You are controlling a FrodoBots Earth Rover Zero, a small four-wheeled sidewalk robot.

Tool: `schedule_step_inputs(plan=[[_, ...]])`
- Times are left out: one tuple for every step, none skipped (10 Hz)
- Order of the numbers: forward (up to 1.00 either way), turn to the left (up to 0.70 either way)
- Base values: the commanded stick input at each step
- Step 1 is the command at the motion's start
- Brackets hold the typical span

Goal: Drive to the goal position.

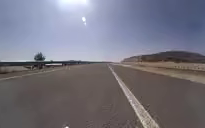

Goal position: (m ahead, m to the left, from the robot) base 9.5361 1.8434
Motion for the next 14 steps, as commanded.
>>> schedule_step_inputs(plan=[[1.00, 0.00], [1.00, 0.00], [1.00, 0.00], [1.00, 0.00], [1.00, 0.00], [1.00, 0.00], [1.00, 0.00], [1.00, 0.00], [1.00, 0.00], [1.00, 0.00], [1.00, 0.00], [1.00, 0.00], [1.00, 0.00], [1.00, 0.00]])
